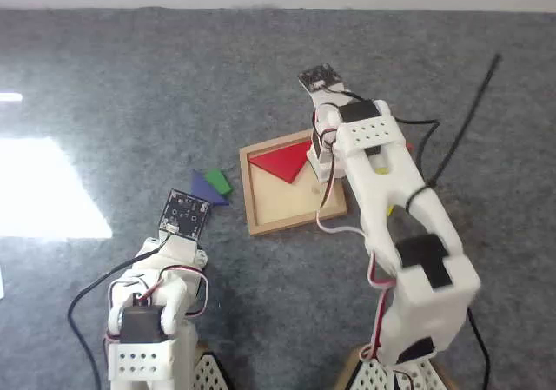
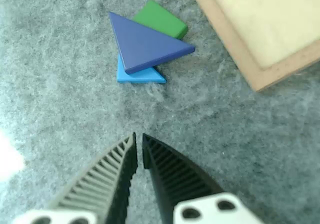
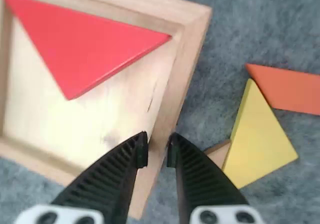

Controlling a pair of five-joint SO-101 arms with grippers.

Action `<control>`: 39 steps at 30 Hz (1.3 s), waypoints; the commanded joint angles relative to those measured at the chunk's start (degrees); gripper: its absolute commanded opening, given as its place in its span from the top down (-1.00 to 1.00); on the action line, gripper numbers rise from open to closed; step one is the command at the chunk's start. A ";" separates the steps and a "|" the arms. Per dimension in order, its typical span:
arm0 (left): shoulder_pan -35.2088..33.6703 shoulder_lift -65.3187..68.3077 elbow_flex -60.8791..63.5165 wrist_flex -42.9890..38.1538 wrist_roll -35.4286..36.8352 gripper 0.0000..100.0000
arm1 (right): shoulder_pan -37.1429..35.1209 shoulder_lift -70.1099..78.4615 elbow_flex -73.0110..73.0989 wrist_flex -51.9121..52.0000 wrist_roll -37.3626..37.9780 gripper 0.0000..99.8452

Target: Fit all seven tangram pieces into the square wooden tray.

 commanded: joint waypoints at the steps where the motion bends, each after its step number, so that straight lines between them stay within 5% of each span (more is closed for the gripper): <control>1: -0.18 -1.14 -0.75 0.35 0.26 0.96 | -0.13 -10.24 3.16 0.66 5.19 0.85; 11: -0.18 -1.14 -0.75 0.35 0.26 0.96 | 2.33 -10.24 16.18 -8.84 8.18 0.84; 20: -0.18 -1.14 -0.75 0.35 0.26 0.96 | 10.51 -6.37 16.97 -11.30 17.05 0.34; 39: -0.18 -1.14 -0.75 0.35 0.26 0.96 | 17.01 4.18 12.13 -17.80 11.16 0.34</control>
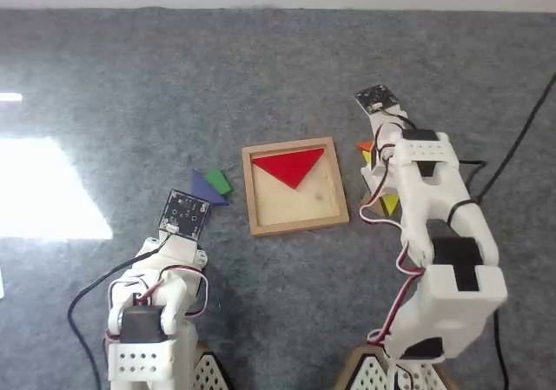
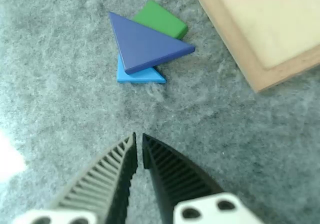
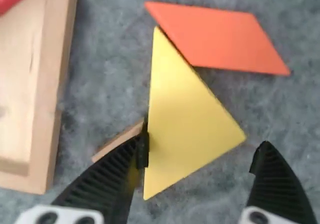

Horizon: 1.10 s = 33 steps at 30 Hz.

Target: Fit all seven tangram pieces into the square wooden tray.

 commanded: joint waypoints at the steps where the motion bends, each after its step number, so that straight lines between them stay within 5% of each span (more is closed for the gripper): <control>1: -0.18 -1.14 -0.75 0.35 0.26 0.96 | 0.57 2.42 -4.48 -0.84 -0.79 0.34; 22: -0.18 -1.14 -0.75 0.35 0.26 0.96 | -1.45 6.55 -10.11 0.04 5.19 0.35; 29: -0.18 -1.14 -0.75 0.35 0.26 0.96 | -1.45 8.57 -11.78 2.86 5.19 0.79; 33: -0.18 -1.14 -0.75 0.35 0.26 0.96 | -1.45 8.48 -12.04 3.38 5.01 0.82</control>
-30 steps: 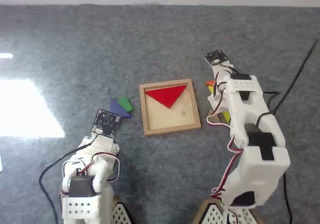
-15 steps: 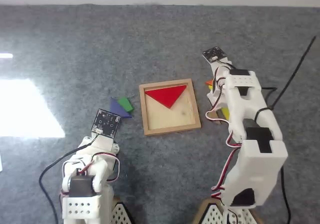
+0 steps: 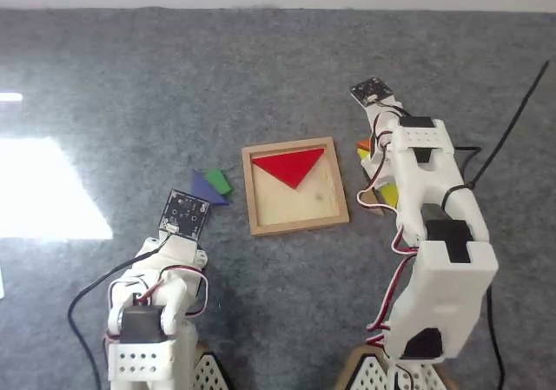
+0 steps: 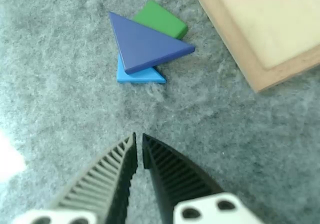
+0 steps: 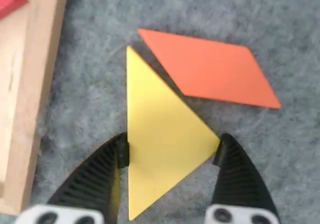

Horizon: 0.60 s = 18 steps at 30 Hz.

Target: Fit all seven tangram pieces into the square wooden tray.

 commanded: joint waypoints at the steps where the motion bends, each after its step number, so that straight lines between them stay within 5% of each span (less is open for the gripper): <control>1: -0.18 -1.14 -0.75 0.35 0.26 0.96 | -0.92 -0.22 -1.67 0.92 0.35 0.82; 18: -0.18 -1.14 -0.75 0.35 0.26 0.96 | -0.57 -17.01 -1.49 8.75 -7.30 0.82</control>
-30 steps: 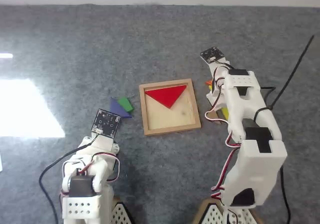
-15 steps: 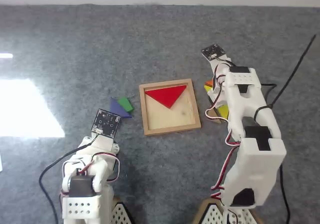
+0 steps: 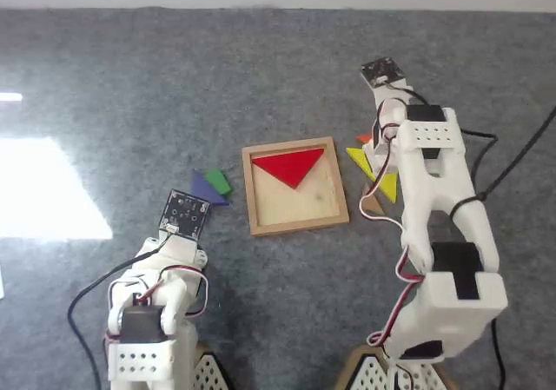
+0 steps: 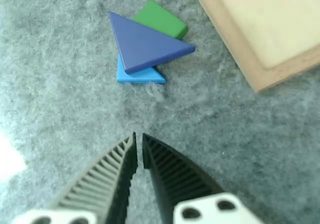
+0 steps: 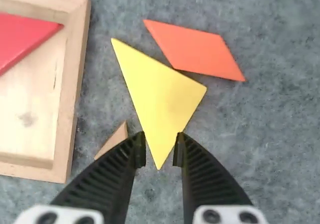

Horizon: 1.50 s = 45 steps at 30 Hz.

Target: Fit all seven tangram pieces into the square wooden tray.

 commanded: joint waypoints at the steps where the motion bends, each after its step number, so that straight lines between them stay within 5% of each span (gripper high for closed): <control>1: -0.18 -1.14 -0.75 0.35 0.26 0.96 | -0.40 -3.38 -1.32 -0.66 1.85 0.82; 9: -0.18 -1.14 -0.75 0.35 0.26 0.96 | -5.67 3.74 -1.76 0.31 22.33 0.44; 23: -0.18 -1.14 -0.75 0.35 0.26 0.96 | -0.40 21.32 -15.74 -1.54 22.51 0.42; 45: -0.18 -1.14 -0.75 0.35 0.26 0.96 | 1.36 22.99 -14.95 9.80 22.68 0.42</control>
